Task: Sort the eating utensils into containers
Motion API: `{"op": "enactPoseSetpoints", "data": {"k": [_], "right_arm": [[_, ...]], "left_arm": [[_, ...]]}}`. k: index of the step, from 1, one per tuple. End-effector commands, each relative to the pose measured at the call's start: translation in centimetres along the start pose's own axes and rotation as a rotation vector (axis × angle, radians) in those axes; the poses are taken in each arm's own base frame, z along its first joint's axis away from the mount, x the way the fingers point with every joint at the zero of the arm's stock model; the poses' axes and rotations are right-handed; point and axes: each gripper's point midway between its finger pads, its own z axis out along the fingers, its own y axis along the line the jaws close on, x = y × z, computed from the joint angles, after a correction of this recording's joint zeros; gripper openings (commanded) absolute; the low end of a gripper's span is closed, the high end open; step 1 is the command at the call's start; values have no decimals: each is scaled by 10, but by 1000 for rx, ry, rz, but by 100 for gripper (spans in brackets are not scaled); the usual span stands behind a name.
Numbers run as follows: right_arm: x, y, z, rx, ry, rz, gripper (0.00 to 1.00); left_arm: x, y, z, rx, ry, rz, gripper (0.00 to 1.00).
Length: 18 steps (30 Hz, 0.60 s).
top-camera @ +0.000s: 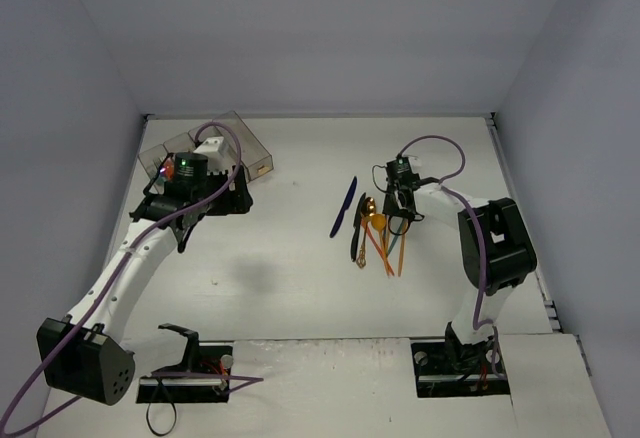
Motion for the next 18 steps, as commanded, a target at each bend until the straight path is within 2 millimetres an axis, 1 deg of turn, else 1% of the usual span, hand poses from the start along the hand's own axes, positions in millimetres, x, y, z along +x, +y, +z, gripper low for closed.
{"op": "enactPoseSetpoints", "data": {"k": [1,6,8,10,11,13,14,16,18], "right_arm": [[1,6,4,-14,0,1,22],[10,4,8,-12,26,-9,21],[13,-2,9,12,26,-9,15],[16,-9,10,36,28,-11,5],[14,-12,10,45,24,-11,2],[7,-18,8,56,9,-2,0],[0,-18,5,50,-7,1,0],[-20,-12,-5,26,-54,1,0],[-43,-3,-21,-12,-112,9,0]], "left_arm": [[-24,-15,-7,60,-103,26,72],[-23,-19,-4,81,-102,30,72],[-22,-21,-3,90,-102,33,73],[-22,-23,-3,100,-101,35,73],[-22,-25,-3,108,-102,36,73],[-24,-29,-3,122,-107,41,73],[-24,-32,-3,130,-109,43,74],[-25,-37,-2,143,-110,40,74],[-26,-46,-1,168,-111,41,74]]}}
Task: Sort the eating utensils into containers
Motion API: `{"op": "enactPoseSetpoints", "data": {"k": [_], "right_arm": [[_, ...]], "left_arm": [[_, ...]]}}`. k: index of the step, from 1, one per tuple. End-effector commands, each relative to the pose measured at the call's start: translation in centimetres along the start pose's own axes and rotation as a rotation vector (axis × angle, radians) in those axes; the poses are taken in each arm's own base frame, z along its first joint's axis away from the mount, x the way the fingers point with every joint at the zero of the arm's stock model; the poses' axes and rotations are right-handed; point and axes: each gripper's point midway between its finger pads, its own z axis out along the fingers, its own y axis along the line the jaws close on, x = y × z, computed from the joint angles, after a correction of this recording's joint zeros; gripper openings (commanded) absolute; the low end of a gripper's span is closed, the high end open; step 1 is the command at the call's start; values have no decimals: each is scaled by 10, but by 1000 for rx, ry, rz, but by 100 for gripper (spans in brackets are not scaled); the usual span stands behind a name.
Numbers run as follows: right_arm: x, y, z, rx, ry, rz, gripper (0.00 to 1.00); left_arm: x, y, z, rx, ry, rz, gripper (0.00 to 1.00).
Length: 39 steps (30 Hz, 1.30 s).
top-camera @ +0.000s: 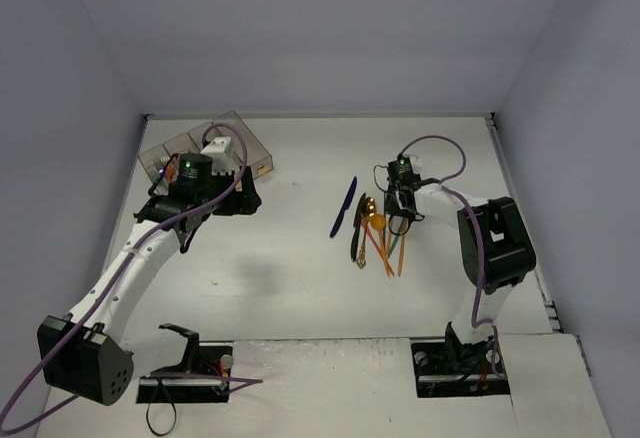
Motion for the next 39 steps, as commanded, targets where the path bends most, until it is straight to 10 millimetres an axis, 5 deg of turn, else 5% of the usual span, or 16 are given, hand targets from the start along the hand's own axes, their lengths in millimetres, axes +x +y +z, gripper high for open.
{"op": "enactPoseSetpoints", "data": {"k": [1,3,5,8,19,27,35,37,39], "right_arm": [[-54,6,-35,-36,-132,14,0],[-75,15,-55,-81,-192,30,0],[-92,25,-75,-134,-238,45,0],[-109,45,-104,-224,-291,50,0],[-114,129,-198,-604,-319,62,0],[-114,149,-237,-739,-352,89,0],[-112,153,-246,-785,-360,107,0],[-112,153,-247,-787,-363,106,0],[-111,152,-248,-788,-365,110,0]], "left_arm": [[-28,-30,-3,96,-99,18,75],[-32,-40,-1,124,-110,6,79],[-34,-54,1,167,-124,5,93],[-37,-75,5,229,-147,13,94],[-52,-162,10,445,-212,36,94],[-47,-219,21,566,-182,42,92],[-32,-250,35,601,-118,22,75],[-30,-251,39,594,-110,11,67],[-28,-251,43,591,-100,-5,44]]}}
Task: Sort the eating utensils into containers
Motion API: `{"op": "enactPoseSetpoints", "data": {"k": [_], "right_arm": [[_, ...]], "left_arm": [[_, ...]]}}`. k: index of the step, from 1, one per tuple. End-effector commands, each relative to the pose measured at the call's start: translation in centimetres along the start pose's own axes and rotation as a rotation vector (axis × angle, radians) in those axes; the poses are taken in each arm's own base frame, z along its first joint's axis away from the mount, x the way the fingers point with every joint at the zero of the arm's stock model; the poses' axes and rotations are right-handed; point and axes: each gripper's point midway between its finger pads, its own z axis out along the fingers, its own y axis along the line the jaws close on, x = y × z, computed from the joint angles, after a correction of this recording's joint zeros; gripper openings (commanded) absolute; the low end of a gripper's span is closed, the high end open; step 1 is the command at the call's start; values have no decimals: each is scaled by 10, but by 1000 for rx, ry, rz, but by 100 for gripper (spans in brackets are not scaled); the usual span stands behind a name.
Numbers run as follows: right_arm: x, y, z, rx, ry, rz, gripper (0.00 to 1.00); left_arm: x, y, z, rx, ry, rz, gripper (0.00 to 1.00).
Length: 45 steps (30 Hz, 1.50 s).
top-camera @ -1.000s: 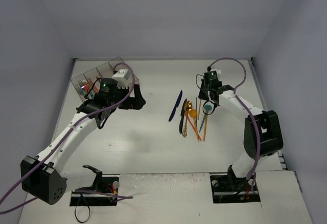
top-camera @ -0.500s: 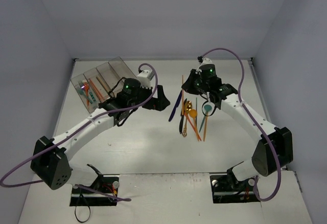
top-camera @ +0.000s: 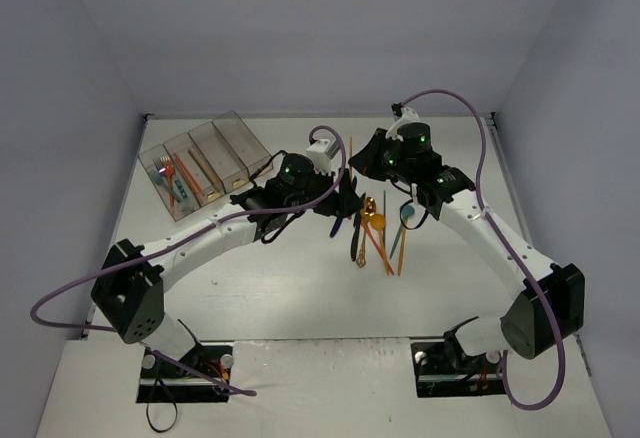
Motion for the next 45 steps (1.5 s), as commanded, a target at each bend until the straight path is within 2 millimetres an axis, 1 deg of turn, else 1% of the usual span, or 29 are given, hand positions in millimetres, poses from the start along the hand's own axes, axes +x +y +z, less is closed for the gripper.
{"op": "enactPoseSetpoints", "data": {"k": [1,3,4,5,6,8,9,10,11,16,18,19,22,24,26,27,28,29,31,33,34,36,37,40,41,42,43,44,45], "right_arm": [[-20,26,-14,-95,-83,0,0],[-19,25,-14,-93,-81,2,0],[-18,24,-14,-91,-81,2,0],[-17,23,-14,-90,-81,1,1],[-17,22,-13,-89,-81,-1,3],[-15,21,-12,-84,-78,-3,11],[-15,20,-11,-82,-77,-4,17],[-14,19,-10,-79,-75,-5,27],[-13,18,-10,-76,-75,-7,34],[-17,14,-9,-57,-89,-25,64],[-19,10,-11,-44,-101,-39,68],[-20,6,-12,-32,-107,-42,69],[-26,-16,-19,17,-124,-34,76],[-31,-40,-24,71,-132,-27,78],[-36,-68,-34,143,-141,-20,82],[-35,-78,-37,170,-138,-27,83],[-38,-85,-40,192,-152,-29,84],[-37,-91,-45,217,-147,-40,86],[-32,-100,-50,255,-131,-57,90],[-28,-104,-53,271,-124,-72,92],[-26,-106,-53,276,-121,-76,93],[-22,-110,-54,286,-110,-84,96],[-20,-111,-54,288,-105,-88,97],[-16,-115,-55,301,-91,-102,99],[-15,-116,-55,306,-89,-103,100],[-14,-117,-55,309,-86,-107,100],[-13,-119,-55,313,-83,-108,100],[-12,-120,-55,317,-81,-109,100],[-11,-120,-55,318,-77,-110,100]], "left_arm": [[-40,-28,-4,76,-115,-18,28],[-40,-27,-4,68,-119,-21,13],[-41,-26,-5,62,-124,-24,3],[-41,-25,-5,56,-125,-25,1],[-41,-24,-6,50,-126,-26,0],[-40,-22,-7,40,-125,-27,0],[-39,-21,-7,34,-124,-30,0],[-36,-18,-7,25,-118,-32,0],[-34,-16,-7,15,-113,-36,0],[-28,4,-11,-65,-99,-64,0],[-23,25,-15,-137,-77,-93,0],[-21,39,-19,-183,-70,-112,0],[-21,87,-34,-323,-62,-180,0],[-24,126,-52,-434,-67,-233,0],[-32,168,-75,-553,-86,-275,0],[-32,184,-85,-602,-77,-292,0],[-36,202,-97,-657,-80,-308,0],[-45,224,-110,-712,-98,-326,0],[-52,254,-131,-795,-103,-365,0],[-54,285,-142,-858,-98,-399,0],[-66,300,-155,-895,-124,-421,0],[-68,327,-159,-939,-106,-450,0],[-71,337,-162,-954,-104,-463,0],[-87,367,-168,-1013,-116,-484,0],[-95,377,-179,-1038,-132,-497,0],[-89,386,-175,-1050,-104,-510,0],[-87,391,-173,-1057,-90,-518,0],[-86,396,-171,-1064,-82,-524,0],[-91,400,-172,-1074,-89,-522,4]]}}
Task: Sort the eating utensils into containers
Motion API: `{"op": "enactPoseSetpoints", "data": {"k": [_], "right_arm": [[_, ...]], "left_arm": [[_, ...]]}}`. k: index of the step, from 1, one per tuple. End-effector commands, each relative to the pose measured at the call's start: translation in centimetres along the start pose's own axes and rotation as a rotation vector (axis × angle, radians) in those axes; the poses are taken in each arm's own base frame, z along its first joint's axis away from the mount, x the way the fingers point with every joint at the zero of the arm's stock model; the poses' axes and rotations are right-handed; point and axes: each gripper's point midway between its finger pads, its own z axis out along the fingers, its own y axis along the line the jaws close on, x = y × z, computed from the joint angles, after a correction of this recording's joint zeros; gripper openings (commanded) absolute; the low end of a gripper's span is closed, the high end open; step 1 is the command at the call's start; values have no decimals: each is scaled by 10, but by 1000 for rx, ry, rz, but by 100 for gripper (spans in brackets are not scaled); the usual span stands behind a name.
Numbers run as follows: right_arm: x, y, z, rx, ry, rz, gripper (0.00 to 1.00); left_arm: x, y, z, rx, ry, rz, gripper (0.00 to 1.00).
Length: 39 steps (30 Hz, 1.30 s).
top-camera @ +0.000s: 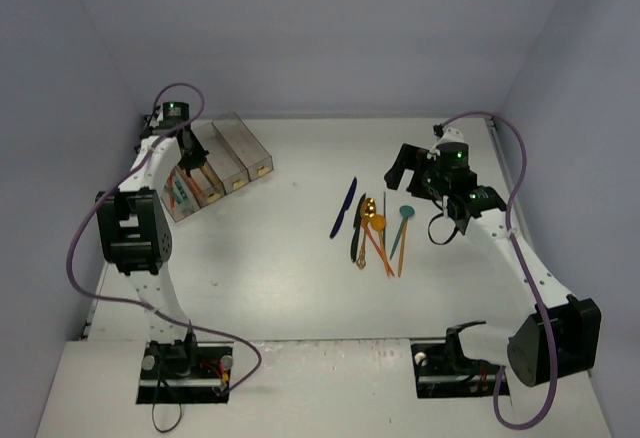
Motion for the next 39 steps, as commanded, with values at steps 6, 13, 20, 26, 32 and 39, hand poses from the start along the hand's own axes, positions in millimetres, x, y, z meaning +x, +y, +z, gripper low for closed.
{"op": "enactPoseSetpoints", "data": {"k": [6,13,20,26,32,39], "right_arm": [[-10,-2,-3,15,-41,-51,100],[-2,-6,10,32,1,-55,100],[13,-16,43,92,79,-66,99],[33,-27,73,169,148,-77,90],[65,-33,109,226,242,-114,70],[78,-51,130,320,268,-137,53]], "left_arm": [[-20,10,5,-81,-14,-1,35],[-20,7,-20,-55,-37,13,74],[-12,-23,-85,57,-129,188,95],[18,-42,-131,209,-193,281,97],[60,-45,-173,383,-193,331,97],[92,-38,-196,453,-195,379,97]]}}
